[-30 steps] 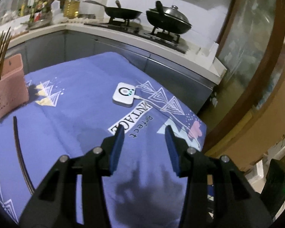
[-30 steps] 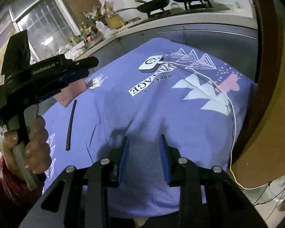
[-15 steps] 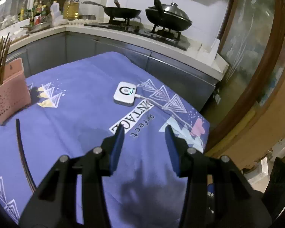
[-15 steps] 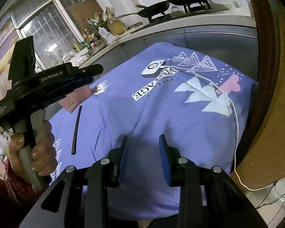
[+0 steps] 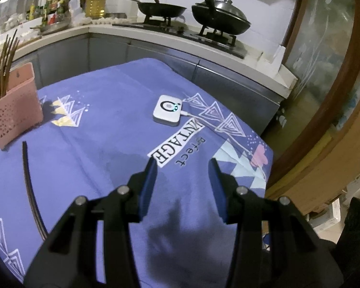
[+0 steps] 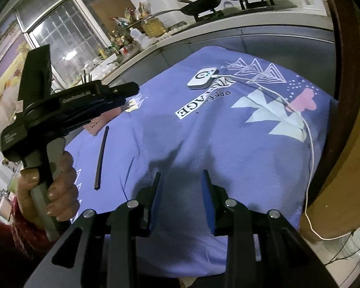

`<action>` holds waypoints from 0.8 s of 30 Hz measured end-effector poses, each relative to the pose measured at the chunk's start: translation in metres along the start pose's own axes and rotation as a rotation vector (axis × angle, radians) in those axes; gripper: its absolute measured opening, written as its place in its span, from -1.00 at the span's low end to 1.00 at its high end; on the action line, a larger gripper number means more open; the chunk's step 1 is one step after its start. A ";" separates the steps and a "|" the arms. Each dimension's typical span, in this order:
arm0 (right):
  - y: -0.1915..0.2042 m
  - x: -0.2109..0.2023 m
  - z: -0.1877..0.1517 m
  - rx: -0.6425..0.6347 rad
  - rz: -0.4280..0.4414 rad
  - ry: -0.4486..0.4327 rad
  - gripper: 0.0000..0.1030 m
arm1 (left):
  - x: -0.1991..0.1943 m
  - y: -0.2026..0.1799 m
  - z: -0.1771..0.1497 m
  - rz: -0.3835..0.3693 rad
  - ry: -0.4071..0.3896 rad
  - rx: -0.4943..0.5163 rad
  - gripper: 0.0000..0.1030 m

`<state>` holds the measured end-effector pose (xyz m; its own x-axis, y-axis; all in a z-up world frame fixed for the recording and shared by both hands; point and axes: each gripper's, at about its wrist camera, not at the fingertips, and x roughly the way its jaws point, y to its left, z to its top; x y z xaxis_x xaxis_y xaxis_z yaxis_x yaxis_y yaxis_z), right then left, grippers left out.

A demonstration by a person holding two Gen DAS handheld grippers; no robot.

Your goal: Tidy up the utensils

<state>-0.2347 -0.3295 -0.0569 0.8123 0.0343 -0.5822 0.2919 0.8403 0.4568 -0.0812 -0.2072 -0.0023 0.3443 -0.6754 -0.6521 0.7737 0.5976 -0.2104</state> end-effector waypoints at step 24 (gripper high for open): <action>0.004 0.008 0.004 0.001 0.056 0.002 -0.36 | -0.022 0.018 -0.001 0.035 -0.057 -0.017 -0.18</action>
<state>-0.2247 -0.3280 -0.0568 0.8261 0.0823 -0.5575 0.2470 0.8363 0.4895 -0.0754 -0.1805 0.0075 0.4016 -0.6771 -0.6167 0.7515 0.6285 -0.2006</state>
